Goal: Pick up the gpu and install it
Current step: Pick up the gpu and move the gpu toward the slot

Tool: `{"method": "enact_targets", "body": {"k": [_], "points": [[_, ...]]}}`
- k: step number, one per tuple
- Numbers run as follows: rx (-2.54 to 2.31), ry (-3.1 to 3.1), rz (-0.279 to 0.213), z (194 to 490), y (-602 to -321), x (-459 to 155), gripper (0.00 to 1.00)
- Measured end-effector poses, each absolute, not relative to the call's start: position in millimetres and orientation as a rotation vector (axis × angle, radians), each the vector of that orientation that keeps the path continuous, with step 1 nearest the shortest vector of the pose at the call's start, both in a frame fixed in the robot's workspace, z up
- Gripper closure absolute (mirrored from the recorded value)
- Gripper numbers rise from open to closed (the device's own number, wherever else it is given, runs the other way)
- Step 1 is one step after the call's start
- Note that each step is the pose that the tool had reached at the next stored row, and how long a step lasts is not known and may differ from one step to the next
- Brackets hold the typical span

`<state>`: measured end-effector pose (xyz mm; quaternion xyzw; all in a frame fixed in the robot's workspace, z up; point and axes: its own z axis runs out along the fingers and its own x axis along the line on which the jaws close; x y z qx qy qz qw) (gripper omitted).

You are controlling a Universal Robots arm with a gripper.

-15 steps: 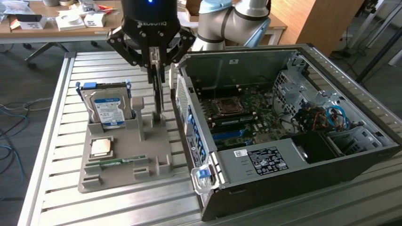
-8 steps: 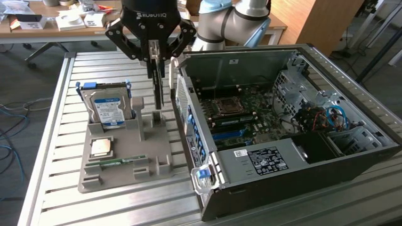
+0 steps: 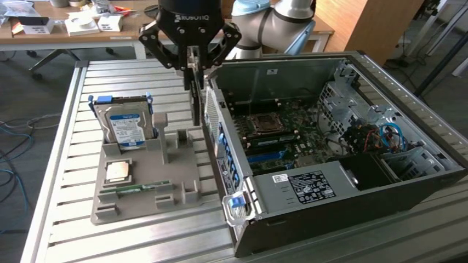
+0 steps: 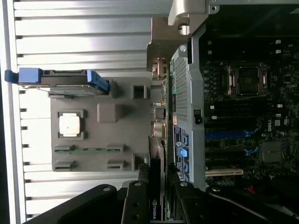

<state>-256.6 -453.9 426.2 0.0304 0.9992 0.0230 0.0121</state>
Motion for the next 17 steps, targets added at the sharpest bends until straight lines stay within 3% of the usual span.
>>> {"method": "enact_targets", "body": {"k": [17], "points": [[0.095,3.120,0.072,426,-454,-180,0.74]]}}
